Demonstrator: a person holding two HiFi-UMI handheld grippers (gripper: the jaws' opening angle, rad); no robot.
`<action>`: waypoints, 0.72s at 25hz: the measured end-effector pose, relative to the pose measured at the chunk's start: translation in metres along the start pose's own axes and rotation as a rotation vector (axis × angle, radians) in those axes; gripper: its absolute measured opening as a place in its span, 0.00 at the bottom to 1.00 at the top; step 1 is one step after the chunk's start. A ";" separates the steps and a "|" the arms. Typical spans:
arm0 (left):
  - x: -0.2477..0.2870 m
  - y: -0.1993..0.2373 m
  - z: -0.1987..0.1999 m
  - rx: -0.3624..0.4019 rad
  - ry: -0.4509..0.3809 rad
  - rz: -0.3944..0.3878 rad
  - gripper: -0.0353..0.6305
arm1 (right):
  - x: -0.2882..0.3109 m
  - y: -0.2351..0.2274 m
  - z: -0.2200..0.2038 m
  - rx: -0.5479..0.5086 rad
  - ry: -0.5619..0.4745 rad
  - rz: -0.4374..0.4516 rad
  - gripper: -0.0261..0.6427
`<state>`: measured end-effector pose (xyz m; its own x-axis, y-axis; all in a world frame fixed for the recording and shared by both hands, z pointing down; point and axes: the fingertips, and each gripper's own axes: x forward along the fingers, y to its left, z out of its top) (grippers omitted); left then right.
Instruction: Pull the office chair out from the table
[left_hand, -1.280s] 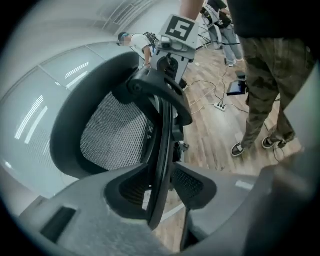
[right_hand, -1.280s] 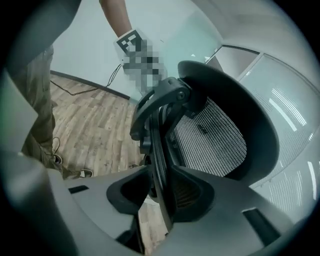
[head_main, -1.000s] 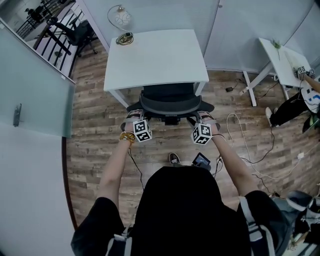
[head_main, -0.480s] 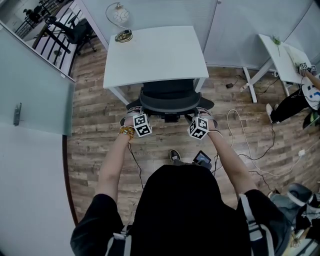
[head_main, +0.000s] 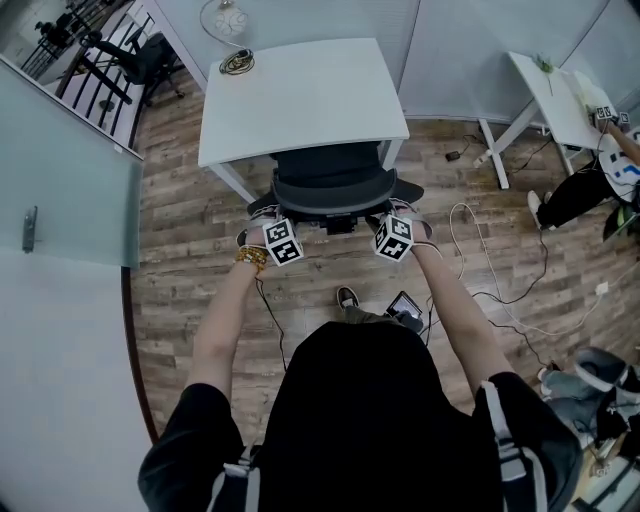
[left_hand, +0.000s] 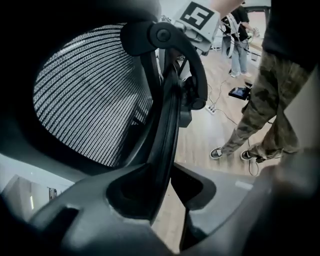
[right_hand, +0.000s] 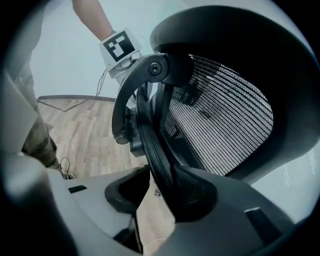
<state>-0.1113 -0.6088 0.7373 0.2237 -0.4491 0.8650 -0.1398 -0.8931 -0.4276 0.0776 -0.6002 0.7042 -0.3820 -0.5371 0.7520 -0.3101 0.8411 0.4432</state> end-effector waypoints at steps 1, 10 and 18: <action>-0.001 -0.002 -0.001 -0.006 0.004 -0.003 0.26 | -0.001 0.002 0.000 0.001 0.001 0.004 0.24; -0.007 -0.018 -0.004 -0.044 0.012 0.005 0.27 | -0.007 0.016 0.001 0.009 0.008 0.012 0.24; -0.013 -0.026 -0.010 -0.040 0.026 -0.022 0.27 | -0.010 0.028 0.005 0.016 0.001 0.000 0.24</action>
<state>-0.1200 -0.5792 0.7401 0.2025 -0.4278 0.8809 -0.1741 -0.9009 -0.3975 0.0681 -0.5713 0.7063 -0.3809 -0.5367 0.7529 -0.3240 0.8402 0.4350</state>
